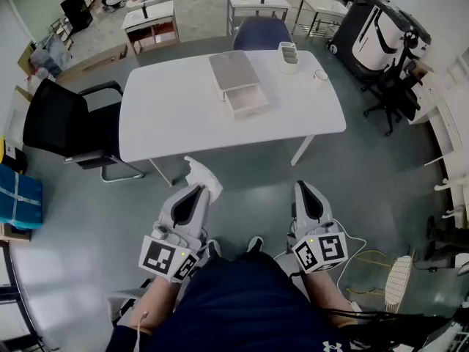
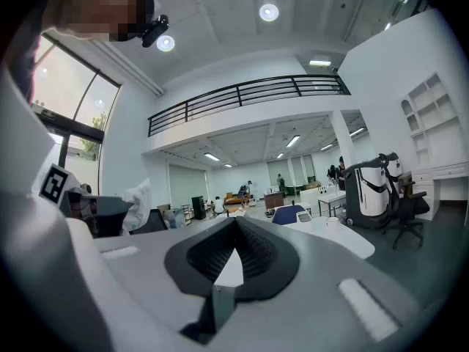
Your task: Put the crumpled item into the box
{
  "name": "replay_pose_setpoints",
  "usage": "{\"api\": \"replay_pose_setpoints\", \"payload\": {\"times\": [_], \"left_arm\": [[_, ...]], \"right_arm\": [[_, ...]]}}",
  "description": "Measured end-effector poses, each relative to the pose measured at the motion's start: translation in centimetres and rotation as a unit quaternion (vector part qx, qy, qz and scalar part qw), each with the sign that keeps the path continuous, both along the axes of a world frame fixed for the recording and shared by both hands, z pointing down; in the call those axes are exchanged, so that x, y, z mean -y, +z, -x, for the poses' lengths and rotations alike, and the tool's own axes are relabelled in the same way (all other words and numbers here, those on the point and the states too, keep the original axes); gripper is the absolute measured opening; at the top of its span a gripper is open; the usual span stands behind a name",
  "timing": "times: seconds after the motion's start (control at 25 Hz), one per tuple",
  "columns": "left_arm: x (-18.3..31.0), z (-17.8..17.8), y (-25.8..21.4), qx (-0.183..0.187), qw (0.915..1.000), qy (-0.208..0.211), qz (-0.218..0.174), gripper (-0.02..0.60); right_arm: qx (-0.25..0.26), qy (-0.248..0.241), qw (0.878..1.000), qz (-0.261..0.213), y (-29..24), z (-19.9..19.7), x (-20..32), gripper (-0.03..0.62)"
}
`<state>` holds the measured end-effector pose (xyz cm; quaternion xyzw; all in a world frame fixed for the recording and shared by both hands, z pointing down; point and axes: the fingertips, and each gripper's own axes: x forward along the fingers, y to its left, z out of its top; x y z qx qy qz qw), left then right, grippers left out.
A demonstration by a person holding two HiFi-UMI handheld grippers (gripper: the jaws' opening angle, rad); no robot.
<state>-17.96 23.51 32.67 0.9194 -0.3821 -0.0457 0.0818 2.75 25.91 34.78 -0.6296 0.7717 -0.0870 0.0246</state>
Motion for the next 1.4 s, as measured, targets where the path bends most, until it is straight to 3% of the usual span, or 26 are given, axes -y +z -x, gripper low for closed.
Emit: {"api": "replay_pose_setpoints", "payload": {"times": [0.4,0.6,0.92,1.4], "left_arm": [[1.2,-2.1,0.9,-0.003,0.9998,0.003,0.021,0.011],[2.2,-5.1,1.5,0.003,0.9995,-0.005,0.032,0.011],[2.4,-9.9,2.8,0.024,0.9987,-0.024,0.038,0.012],[7.8,-10.3,3.5,0.038,0.9953,-0.070,0.056,0.012]], "right_arm": [[0.021,0.025,0.999,0.016,1.6,-2.8,0.7,0.003],[0.022,0.021,0.999,0.014,1.8,-6.0,1.2,0.003],[0.015,-0.041,0.999,0.002,2.5,-9.4,2.0,0.003],[0.029,-0.043,0.998,0.030,4.0,-13.1,6.9,0.003]]}}
